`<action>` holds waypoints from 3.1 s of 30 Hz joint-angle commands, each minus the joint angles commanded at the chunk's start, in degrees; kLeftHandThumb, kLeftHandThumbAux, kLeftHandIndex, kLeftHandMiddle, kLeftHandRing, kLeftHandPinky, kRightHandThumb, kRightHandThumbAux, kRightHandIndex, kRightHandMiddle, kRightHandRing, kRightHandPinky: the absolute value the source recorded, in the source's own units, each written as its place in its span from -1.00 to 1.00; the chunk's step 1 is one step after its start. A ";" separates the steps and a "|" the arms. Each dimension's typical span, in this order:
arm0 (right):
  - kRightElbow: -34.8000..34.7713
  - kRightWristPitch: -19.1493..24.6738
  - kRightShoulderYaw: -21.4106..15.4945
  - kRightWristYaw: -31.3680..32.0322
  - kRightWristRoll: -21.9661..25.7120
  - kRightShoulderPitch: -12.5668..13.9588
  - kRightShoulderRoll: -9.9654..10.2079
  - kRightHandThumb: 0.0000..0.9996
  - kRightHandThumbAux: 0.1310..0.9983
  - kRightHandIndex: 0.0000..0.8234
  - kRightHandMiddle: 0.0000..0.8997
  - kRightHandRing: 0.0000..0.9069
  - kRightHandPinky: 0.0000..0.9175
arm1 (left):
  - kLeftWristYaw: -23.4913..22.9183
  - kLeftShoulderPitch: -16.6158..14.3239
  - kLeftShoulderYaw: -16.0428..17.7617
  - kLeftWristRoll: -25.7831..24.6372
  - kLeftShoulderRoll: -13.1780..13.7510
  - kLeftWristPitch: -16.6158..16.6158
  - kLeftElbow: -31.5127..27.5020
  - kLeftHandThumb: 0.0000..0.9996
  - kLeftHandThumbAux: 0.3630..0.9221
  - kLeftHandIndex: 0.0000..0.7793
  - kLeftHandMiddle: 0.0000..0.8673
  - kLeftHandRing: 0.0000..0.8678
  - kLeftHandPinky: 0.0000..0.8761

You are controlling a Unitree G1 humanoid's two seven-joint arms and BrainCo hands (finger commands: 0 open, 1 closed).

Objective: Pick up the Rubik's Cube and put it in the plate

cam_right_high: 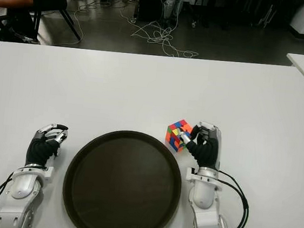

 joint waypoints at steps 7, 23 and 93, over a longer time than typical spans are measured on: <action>-0.92 -2.33 -0.12 1.76 -1.29 -0.21 -0.74 -0.75 0.59 0.52 0.67 0.71 0.68 | -0.33 0.04 0.14 -0.38 0.02 -0.96 0.41 0.42 0.22 0.14 0.94 0.95 0.92; -6.02 -0.08 -1.12 2.90 -5.53 -0.21 -0.54 -0.99 0.62 -0.26 -0.29 -0.30 -0.32 | -0.63 -0.22 -0.01 -0.38 0.30 -1.24 0.98 0.42 0.22 0.14 0.91 0.92 0.88; -26.57 41.23 10.97 38.44 -30.95 -8.77 -11.72 -1.00 0.62 -0.50 -0.56 -0.55 -0.63 | 1.45 0.02 -0.89 0.19 -1.41 0.00 -0.36 0.42 0.22 0.14 0.89 0.90 0.86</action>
